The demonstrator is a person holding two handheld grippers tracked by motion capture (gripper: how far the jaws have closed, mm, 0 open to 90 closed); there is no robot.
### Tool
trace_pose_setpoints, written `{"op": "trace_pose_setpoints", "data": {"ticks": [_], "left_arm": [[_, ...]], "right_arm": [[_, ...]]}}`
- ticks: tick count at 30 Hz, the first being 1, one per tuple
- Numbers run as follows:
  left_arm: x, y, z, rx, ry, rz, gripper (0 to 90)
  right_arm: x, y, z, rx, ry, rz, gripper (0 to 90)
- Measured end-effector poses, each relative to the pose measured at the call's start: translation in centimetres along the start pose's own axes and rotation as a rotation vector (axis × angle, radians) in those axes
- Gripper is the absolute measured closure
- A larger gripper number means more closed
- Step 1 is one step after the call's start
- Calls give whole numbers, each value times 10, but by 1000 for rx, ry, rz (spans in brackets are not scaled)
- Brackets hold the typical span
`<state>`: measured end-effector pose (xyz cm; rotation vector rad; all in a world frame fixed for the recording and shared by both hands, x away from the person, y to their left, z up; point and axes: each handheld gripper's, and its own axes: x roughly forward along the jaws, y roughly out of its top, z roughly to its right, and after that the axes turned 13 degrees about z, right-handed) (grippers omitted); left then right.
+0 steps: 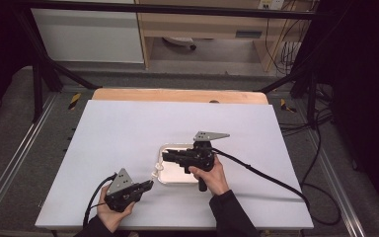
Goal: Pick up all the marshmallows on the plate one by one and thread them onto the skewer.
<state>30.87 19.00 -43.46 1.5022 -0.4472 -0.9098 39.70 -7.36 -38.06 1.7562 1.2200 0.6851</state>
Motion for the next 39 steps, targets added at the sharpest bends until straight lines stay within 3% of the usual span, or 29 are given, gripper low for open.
{"op": "trace_pose_setpoints", "data": {"ticks": [17,39], "left_arm": [[0,-1,2,7,-2,1,888],[3,-2,4,19,-7,-16,888]], "right_arm": [[1,-8,-4,-22,22,15,795],[-3,-18,-2,-12,22,14,807]]}}
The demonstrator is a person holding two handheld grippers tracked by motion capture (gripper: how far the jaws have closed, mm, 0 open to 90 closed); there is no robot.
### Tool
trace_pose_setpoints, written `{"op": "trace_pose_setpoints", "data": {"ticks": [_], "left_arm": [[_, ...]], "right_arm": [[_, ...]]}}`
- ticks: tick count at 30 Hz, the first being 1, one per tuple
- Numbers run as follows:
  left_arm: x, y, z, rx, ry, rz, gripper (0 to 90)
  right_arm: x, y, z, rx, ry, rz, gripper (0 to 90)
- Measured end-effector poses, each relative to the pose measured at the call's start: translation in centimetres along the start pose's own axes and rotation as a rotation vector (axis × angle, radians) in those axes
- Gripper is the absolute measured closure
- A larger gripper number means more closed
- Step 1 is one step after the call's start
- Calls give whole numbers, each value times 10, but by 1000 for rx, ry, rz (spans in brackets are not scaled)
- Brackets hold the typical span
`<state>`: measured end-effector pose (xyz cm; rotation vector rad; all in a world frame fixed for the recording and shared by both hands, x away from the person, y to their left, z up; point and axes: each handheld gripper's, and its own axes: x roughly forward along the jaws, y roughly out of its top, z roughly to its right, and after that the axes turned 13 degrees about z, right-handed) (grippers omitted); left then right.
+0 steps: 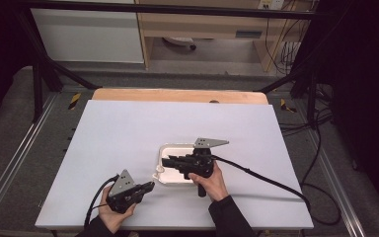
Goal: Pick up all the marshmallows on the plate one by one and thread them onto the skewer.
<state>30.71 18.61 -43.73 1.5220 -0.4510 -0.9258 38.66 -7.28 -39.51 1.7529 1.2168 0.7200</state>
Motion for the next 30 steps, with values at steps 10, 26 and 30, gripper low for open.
{"op": "trace_pose_setpoints", "data": {"ticks": [10,26,30], "left_arm": [[0,0,1,3,-2,-4,888],[0,0,1,2,1,-10,888],[1,0,1,2,0,-11,888]], "right_arm": [[0,-2,0,1,1,-9,811],[1,-6,1,7,1,-17,815],[1,-7,2,4,-1,-18,816]]}}
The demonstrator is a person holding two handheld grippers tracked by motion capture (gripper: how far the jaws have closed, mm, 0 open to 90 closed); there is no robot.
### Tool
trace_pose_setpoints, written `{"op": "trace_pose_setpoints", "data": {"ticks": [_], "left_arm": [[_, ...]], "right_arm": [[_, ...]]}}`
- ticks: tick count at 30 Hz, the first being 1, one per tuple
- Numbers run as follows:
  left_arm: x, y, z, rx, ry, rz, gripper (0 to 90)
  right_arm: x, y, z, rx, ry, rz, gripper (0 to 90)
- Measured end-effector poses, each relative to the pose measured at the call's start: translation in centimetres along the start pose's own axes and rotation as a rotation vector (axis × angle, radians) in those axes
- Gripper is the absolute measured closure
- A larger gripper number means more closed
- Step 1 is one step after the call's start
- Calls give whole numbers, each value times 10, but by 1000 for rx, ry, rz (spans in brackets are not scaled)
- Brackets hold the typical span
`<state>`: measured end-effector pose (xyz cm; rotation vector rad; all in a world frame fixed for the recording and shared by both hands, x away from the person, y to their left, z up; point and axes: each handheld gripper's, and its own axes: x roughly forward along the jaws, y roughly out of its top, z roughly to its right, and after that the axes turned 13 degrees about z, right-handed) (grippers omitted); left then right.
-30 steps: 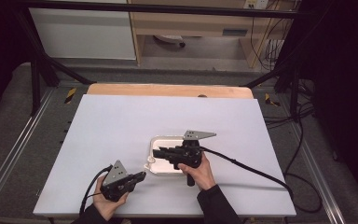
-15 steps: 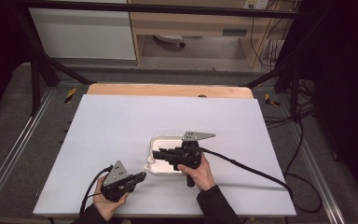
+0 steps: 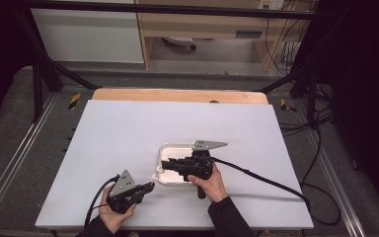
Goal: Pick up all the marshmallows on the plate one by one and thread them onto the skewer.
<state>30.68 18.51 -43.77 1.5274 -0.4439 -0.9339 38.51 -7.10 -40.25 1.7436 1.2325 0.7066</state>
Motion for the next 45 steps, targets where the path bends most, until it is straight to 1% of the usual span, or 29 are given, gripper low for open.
{"op": "trace_pose_setpoints", "data": {"ticks": [8,11,13,15,17,18,19,21,23,24,26,28,30,32,35,38,41,42,43,45], "left_arm": [[1,0,0,6,0,-9,888],[3,-1,0,0,0,-20,888],[4,0,0,-12,-5,-22,888],[4,1,0,-19,-6,-17,888],[4,1,-1,-27,-9,-9,888],[4,1,-2,-28,-9,-4,888],[4,1,-2,-29,-10,3,888],[4,2,-2,-30,-12,10,888],[4,2,-2,-30,-5,15,888],[3,2,-2,-35,-6,24,888],[1,3,-4,-39,-1,35,888],[-1,4,-6,-44,4,39,888],[-1,4,-6,-43,4,41,888],[-1,4,-7,-47,5,42,887],[-2,5,-8,-54,3,37,887],[-2,5,-10,-67,7,25,887],[-1,7,-11,-76,6,14,886],[-1,8,-11,-78,8,10,886],[-1,8,-12,-80,7,4,886],[-1,10,-13,-83,8,-3,886]], "right_arm": [[1,-2,0,-3,-7,-9,816],[1,-2,1,-3,-10,-19,815],[1,-1,1,-6,-23,-29,805],[0,1,1,-24,-41,-32,777],[-1,3,1,-32,-52,-39,732],[-2,4,0,-37,-55,-39,660],[-2,5,0,-41,-54,-45,625],[-4,5,-2,-58,-68,-50,547],[-5,6,-3,-62,-73,-55,486],[-5,6,-3,-71,-80,-58,437],[-7,6,-3,-91,-110,-69,366],[-9,6,-2,-96,-124,-70,315],[-12,5,-1,-97,-134,-72,244],[-14,5,1,-109,-154,-84,188],[-21,4,6,-128,-184,-99,126],[-29,2,11,-153,-227,-124,79],[-41,0,17,-162,-260,-144,54],[-46,-1,19,-172,-272,-160,43],[-50,-1,21,-170,-290,-171,36],[-58,-2,23,-188,-315,-180,26]]}}
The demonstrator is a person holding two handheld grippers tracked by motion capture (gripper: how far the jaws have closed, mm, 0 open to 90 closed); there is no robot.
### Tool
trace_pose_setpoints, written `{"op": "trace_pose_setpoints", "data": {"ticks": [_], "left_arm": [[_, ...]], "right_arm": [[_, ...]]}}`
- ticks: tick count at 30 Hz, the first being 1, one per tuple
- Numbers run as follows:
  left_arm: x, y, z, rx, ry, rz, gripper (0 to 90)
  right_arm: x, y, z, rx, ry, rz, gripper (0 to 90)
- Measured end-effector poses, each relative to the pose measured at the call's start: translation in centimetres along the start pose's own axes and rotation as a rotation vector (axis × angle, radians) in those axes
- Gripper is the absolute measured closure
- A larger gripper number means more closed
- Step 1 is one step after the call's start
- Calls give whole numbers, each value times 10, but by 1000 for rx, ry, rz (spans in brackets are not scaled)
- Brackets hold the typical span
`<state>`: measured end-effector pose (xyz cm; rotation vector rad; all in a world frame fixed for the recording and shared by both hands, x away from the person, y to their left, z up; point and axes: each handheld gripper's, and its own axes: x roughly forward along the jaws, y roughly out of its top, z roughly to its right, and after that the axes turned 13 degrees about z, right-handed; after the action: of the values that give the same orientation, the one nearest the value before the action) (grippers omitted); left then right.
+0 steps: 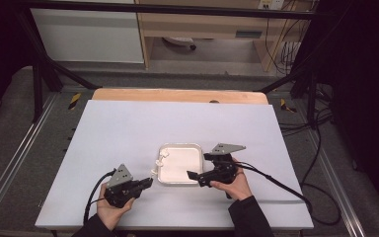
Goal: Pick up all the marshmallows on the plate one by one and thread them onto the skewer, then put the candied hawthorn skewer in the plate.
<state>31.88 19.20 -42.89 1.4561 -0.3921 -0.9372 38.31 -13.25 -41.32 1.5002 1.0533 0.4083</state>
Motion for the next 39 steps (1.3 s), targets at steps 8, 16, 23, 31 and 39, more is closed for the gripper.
{"op": "trace_pose_setpoints", "data": {"ticks": [8,16,23,31,39], "left_arm": [[0,12,-5,-2,11,-8,886],[2,21,-8,7,11,-23,885],[9,29,-11,9,7,-60,885],[24,39,-13,22,9,-108,886],[43,48,-13,7,27,-156,885]], "right_arm": [[-29,-17,21,-57,-65,-44,6],[-50,-33,34,-67,-89,-69,6],[-67,-43,46,-55,-113,-68,6],[-81,-49,53,-55,-140,-57,7],[-87,-53,56,-64,-155,-67,8]]}}
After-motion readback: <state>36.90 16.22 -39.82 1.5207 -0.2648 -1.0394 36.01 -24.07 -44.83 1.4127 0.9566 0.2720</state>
